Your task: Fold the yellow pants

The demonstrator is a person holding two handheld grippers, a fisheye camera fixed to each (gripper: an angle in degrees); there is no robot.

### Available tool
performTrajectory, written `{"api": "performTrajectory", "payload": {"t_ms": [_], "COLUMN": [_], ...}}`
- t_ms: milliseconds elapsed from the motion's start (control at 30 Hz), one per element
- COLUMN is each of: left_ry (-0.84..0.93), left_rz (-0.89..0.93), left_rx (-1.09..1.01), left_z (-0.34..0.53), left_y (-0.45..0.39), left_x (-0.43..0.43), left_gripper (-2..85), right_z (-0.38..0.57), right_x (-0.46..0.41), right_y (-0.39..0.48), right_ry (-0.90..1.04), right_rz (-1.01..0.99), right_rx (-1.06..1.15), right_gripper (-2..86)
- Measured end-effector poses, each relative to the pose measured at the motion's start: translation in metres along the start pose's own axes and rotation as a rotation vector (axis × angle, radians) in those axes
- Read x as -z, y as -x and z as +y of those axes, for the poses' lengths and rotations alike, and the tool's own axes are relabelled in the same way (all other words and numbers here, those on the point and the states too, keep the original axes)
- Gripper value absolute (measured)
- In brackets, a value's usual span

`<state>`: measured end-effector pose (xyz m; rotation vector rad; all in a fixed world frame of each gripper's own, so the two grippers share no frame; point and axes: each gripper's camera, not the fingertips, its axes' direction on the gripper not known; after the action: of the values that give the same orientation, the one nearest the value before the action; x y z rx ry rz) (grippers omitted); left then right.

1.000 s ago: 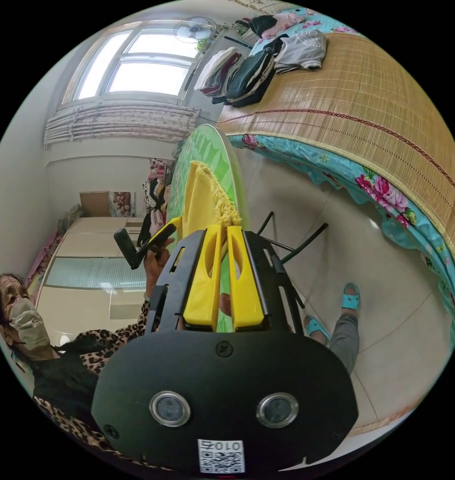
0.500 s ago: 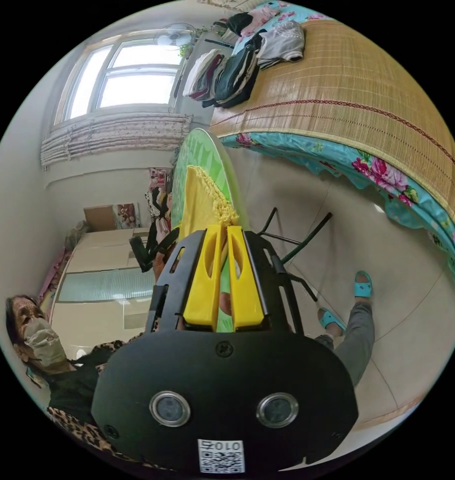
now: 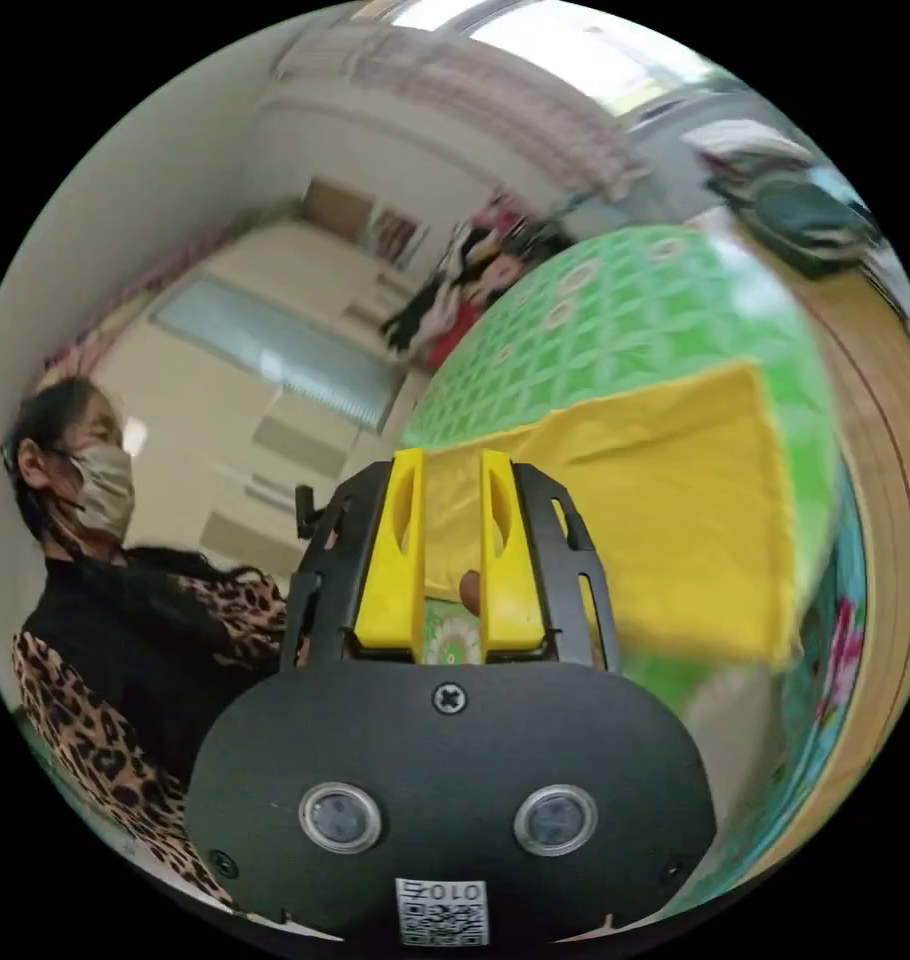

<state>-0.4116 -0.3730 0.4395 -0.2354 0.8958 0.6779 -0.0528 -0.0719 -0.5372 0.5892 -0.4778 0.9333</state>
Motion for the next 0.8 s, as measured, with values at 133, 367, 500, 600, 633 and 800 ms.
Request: {"api": "performTrajectory", "payload": {"t_ms": [133,367,500,600,633,800], "left_ry": [-0.155,-0.365,-0.441,-0.42,-0.419,-0.418], "left_rz": [-0.156,-0.008,0.133,0.14,0.133,0.167], "left_rx": [0.239,0.586,0.663,0.646,0.645,0.633], "left_z": [0.068,0.16,0.178,0.171,0.17,0.172], "left_y": [0.083,0.223,0.274,0.292,0.295,0.326], "left_x": [0.071,0.101,0.084,0.068,0.066,0.044], "left_gripper": [0.9,3.9,5.1,6.0,6.2,6.0], "right_z": [-0.139,-0.272,-0.325,-0.37,-0.387,-0.429], "right_x": [-0.192,-0.506,-0.634,-0.716,-0.741,-0.828], "right_y": [0.106,0.291,0.326,0.328,0.326,0.311], "right_ry": [0.379,0.754,0.957,1.017,1.025,1.12], "right_rz": [-0.005,0.029,-0.085,-0.051,-0.025,-0.024], "right_rx": [0.394,0.912,0.892,0.811,0.789,0.724], "right_gripper": [9.9,6.0,9.9,14.7,15.4,15.2]}}
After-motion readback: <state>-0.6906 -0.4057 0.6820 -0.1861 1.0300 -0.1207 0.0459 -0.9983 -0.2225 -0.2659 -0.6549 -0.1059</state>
